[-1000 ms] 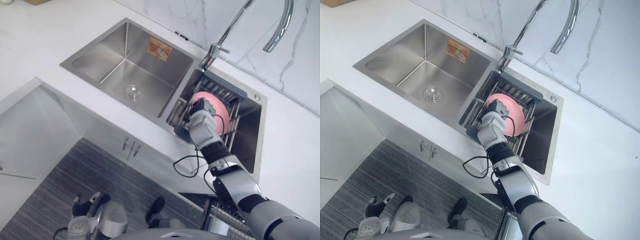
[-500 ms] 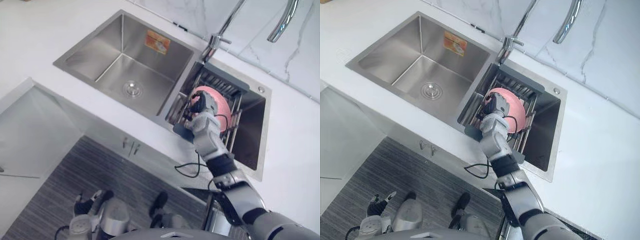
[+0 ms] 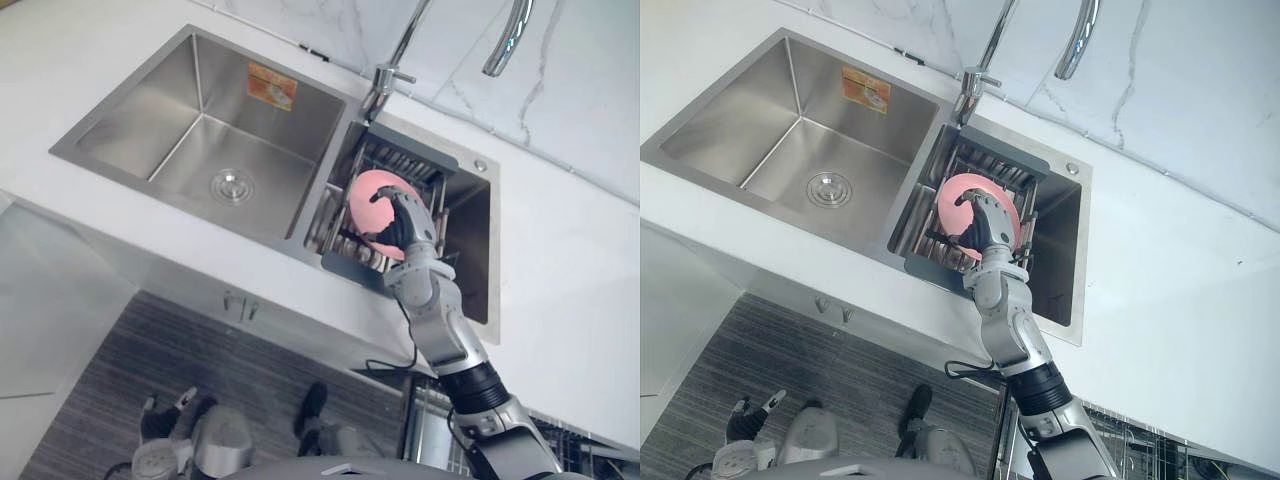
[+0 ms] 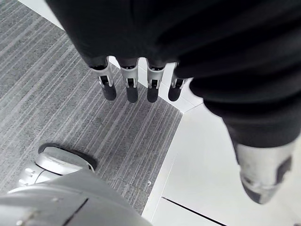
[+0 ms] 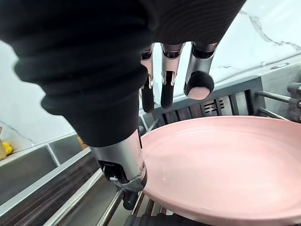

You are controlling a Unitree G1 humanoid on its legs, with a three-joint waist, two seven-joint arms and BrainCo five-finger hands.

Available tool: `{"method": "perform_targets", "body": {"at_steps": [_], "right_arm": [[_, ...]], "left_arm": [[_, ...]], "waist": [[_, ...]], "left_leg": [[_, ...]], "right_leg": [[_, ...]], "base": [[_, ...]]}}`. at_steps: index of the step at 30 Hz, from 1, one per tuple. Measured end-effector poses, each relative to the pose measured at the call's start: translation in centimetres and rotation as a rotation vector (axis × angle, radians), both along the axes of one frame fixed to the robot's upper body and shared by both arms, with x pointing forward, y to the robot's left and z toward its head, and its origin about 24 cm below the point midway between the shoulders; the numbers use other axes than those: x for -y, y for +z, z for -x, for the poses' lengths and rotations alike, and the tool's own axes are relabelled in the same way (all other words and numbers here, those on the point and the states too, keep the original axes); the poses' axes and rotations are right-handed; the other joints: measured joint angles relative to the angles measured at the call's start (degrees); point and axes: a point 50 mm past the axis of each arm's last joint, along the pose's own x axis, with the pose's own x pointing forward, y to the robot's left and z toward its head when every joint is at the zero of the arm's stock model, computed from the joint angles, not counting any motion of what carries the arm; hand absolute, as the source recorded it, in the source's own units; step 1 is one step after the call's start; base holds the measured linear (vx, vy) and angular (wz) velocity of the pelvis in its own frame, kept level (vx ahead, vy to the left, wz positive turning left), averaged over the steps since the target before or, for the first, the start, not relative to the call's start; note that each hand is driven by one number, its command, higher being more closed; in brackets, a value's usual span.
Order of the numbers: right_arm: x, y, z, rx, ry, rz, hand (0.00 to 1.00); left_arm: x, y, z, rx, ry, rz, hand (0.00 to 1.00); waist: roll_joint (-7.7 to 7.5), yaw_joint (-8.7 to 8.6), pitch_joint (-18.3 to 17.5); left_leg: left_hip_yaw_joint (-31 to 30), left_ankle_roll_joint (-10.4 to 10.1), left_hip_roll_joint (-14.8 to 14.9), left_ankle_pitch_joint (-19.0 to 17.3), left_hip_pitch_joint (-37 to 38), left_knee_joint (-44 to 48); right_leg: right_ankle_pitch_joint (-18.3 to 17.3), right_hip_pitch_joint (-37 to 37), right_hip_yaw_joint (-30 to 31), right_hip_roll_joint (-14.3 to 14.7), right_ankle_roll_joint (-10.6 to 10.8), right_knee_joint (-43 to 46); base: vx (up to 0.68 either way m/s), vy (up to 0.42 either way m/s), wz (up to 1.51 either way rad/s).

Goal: Walk over to the sink, pick up the cup, carry it to the dishwasher, place the cup inside the dishwasher, then close the dishwasher door

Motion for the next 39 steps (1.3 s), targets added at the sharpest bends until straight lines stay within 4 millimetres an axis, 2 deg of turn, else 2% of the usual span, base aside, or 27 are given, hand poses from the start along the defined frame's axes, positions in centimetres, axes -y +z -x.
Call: {"method": "perform_targets", "body": {"at_steps": [10,15,19,23,26,27,30,39], "right_arm": [[-1.0,-0.9,-0.1,-0.078,-0.022,0.028,0.00],[-0.9,-2.2,-1.4,-0.165,-0.116,0.019,0.00],[-0.8,-2.1,-2.2,-0.169,-0.182,0.020,0.00],[-0.2,-2.8,-3.0,-0.199,-0.285,0.066,0.00],[0.0,-2.8,-3.4,-0.208,-0.336,0.074,0.00],[0.1,-2.9,-3.6,-0.217,-0.351,0.082,1.00],[0.3,-3.1,-4.1,-0.244,-0.377,0.104,1.00],[0.2,-3.3,-4.7,-0.296,-0.372,0.142,1.00]], "left_arm": [[0.0,-0.3,0.6,-0.025,0.003,0.004,0.00],[0.1,-0.3,0.5,-0.024,0.001,0.004,0.00],[0.1,-0.3,0.5,-0.029,0.000,0.005,0.00],[0.2,-0.4,0.5,-0.031,-0.005,0.006,0.00],[0.2,-0.4,0.4,-0.034,-0.006,0.006,0.00],[0.2,-0.4,0.5,-0.037,-0.006,0.007,0.00],[0.2,-0.4,0.4,-0.043,-0.006,0.009,0.00],[0.2,0.0,-0.4,-0.025,-0.017,0.010,0.00]], "waist": [[-0.16,-0.14,-0.55],[-0.23,0.79,-0.68],[-0.34,1.08,-1.05],[-0.35,2.42,-2.31],[-0.37,2.50,-2.38],[-0.32,2.55,-2.36],[0.16,2.90,-2.23],[-0.16,4.06,-2.46]], "left_leg": [[0.20,0.10,-0.06,-0.53,-0.19,0.79],[-0.50,0.10,-0.11,-0.51,-0.69,1.00],[-1.74,0.07,-0.19,-0.50,-1.69,1.71],[-2.57,-0.12,-0.26,-0.26,-2.15,1.75],[-3.38,-0.27,-0.35,0.21,-2.73,1.70],[-3.66,-0.26,-0.42,0.36,-2.86,1.67],[-4.12,-0.26,-0.61,0.66,-3.11,1.63],[-4.57,-0.32,-0.66,0.89,-3.43,1.63]], "right_leg": [[0.00,0.00,0.20,0.06,-0.02,0.00],[-0.01,-0.01,-0.33,0.05,-0.03,0.00],[-0.02,-0.02,-1.54,0.01,-0.03,0.00],[-0.04,-0.01,-2.11,0.00,-0.07,0.00],[-0.07,-0.02,-3.12,-0.19,-0.12,0.00],[-0.08,-0.01,-3.31,-0.25,-0.13,0.00],[-0.07,0.00,-3.72,-0.44,-0.14,0.00],[-0.03,0.03,-4.45,-0.53,-0.18,0.00]], "base": [[0.00,0.006,-0.02],[-0.01,-0.001,0.06],[-0.01,-0.005,0.14],[-0.02,-0.006,0.09],[-0.03,-0.011,0.15],[-0.04,-0.006,0.14],[-0.04,0.001,0.09],[-0.01,0.001,0.03]]}}
